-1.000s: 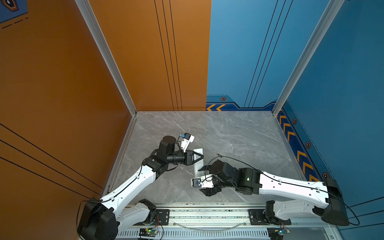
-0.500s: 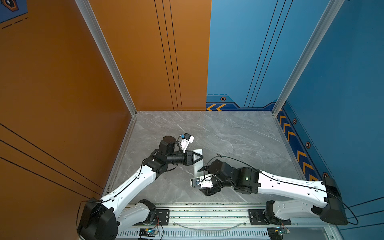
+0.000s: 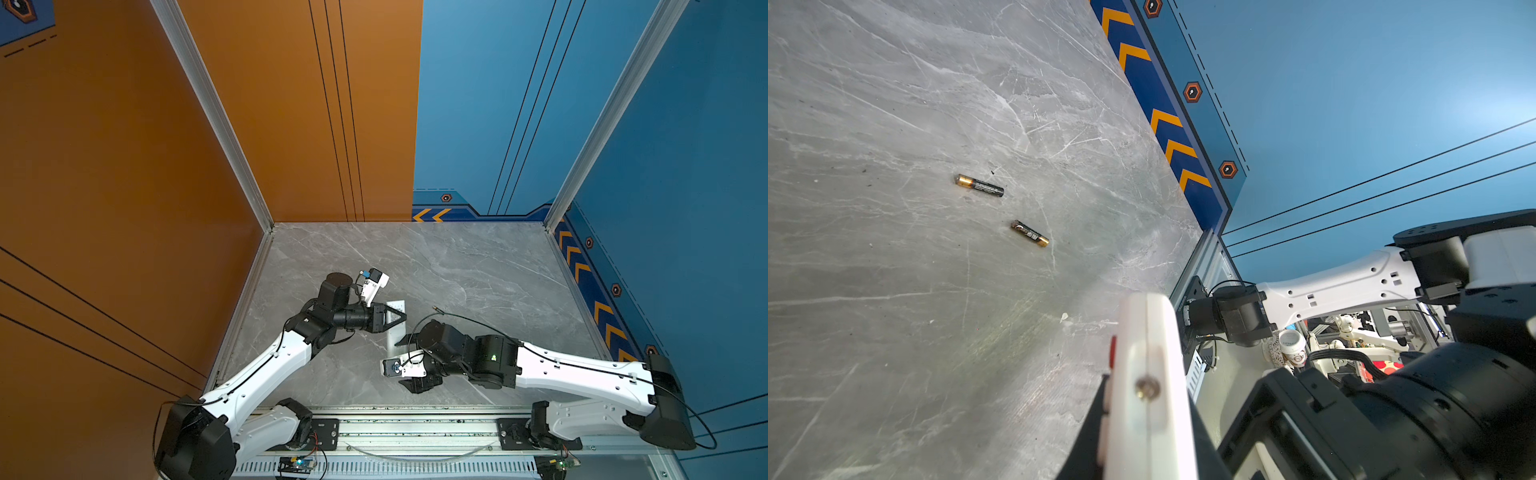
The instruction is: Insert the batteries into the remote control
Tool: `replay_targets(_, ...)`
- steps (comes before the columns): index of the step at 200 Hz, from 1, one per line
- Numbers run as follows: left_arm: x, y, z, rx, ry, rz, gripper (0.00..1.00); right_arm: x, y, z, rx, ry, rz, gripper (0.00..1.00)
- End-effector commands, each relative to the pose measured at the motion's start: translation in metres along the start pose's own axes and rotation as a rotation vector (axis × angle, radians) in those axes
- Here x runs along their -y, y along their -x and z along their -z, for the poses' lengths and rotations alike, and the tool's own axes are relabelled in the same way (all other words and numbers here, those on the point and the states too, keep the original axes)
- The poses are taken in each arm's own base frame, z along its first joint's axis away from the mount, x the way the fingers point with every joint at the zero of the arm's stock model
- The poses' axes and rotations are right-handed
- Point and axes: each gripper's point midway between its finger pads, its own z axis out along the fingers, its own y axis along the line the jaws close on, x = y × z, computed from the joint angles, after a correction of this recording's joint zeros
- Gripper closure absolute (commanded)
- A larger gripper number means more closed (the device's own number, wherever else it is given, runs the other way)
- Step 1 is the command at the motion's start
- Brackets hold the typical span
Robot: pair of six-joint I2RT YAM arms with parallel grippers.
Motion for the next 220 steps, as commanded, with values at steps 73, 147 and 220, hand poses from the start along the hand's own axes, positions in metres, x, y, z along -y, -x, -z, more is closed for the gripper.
replay_targets(73,0.015,0.016,0.007,0.052,-0.029,-0.07,1.0,-0.015,-0.003,0.011,-0.012,0.056,-0.002,0.21)
replay_targets(147,0.018,0.013,0.006,0.042,-0.039,-0.073,1.0,0.014,0.004,0.015,0.008,-0.1,0.013,0.19)
replay_targets(220,0.026,0.016,0.007,0.049,-0.055,-0.085,1.0,0.016,0.0,0.002,-0.007,-0.072,0.001,0.2)
